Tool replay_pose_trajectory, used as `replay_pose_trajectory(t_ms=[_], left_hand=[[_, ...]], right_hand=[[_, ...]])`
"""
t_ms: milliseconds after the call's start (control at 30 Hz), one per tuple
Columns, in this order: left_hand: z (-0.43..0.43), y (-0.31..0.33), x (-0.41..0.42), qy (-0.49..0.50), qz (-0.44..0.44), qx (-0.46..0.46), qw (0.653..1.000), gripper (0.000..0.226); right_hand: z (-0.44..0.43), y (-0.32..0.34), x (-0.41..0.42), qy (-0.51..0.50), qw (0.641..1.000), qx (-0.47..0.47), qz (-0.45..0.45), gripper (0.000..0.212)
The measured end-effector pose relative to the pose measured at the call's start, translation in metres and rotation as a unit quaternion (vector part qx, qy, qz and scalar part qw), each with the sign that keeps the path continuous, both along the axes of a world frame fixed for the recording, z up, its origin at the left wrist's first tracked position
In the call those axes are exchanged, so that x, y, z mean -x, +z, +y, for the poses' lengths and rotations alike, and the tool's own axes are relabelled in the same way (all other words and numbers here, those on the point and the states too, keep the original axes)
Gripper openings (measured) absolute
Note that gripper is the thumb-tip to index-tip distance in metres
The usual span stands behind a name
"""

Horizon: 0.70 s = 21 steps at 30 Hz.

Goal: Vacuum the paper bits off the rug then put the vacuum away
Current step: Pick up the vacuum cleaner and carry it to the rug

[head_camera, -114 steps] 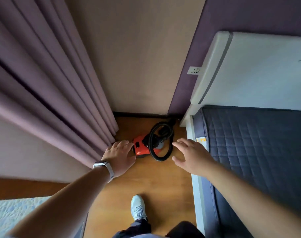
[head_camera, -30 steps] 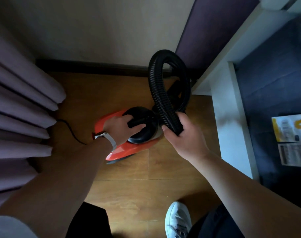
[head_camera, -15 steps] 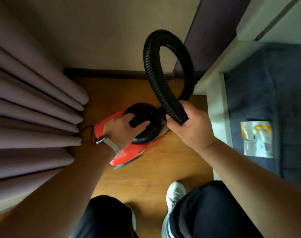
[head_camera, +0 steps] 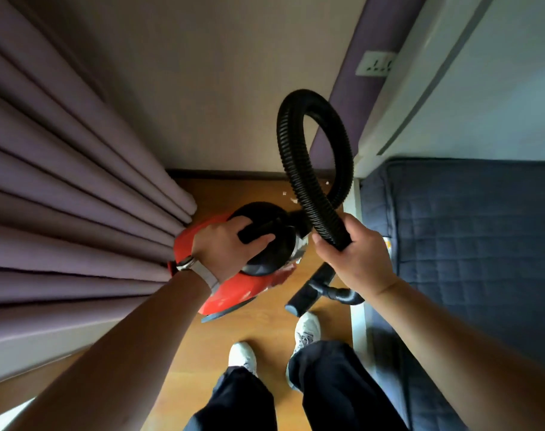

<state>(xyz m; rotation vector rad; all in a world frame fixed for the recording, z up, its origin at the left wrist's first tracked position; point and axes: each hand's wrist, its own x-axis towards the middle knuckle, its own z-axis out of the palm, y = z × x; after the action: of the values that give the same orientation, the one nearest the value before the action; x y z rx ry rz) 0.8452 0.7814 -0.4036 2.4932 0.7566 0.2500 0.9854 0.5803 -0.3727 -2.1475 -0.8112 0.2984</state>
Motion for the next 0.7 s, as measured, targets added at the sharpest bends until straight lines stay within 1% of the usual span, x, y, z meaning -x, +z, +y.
replay_pose_trajectory(t_ms=[100,233,300,367,433,533,667,700], left_hand=[[-0.014,0.064,0.001,0.005,-0.012,-0.007,1.0,0.05],[-0.035,0.134,-0.007,0.009,-0.019,-0.033,0.999,0.054],[-0.047,0.166,-0.014,0.01,-0.034,-0.058,0.998,0.049],[-0.059,0.194,-0.022,0.012,-0.033,-0.059,0.998,0.039],[-0.07,0.217,-0.029,0.013,-0.039,-0.041,0.998,0.037],[-0.083,0.241,-0.039,0.007,-0.066,-0.051,0.996,0.037],[-0.093,0.258,-0.045,-0.001,-0.11,-0.063,0.992,0.049],[-0.094,0.261,-0.046,-0.005,-0.123,-0.066,0.99,0.049]], right_hand=[[-0.012,0.055,-0.001,-0.015,1.0,-0.008,-0.026,0.024],[-0.027,0.115,-0.01,-0.02,0.996,-0.041,-0.077,0.029],[-0.036,0.141,-0.016,-0.018,0.994,-0.068,-0.089,0.033],[-0.044,0.165,-0.022,-0.018,0.99,-0.086,-0.106,0.034],[-0.052,0.185,-0.028,-0.02,0.988,-0.099,-0.116,0.034],[-0.065,0.211,-0.032,-0.028,0.982,-0.119,-0.143,0.033],[-0.078,0.235,-0.027,-0.058,0.976,-0.125,-0.171,0.03],[-0.081,0.239,-0.024,-0.064,0.975,-0.121,-0.172,0.031]])
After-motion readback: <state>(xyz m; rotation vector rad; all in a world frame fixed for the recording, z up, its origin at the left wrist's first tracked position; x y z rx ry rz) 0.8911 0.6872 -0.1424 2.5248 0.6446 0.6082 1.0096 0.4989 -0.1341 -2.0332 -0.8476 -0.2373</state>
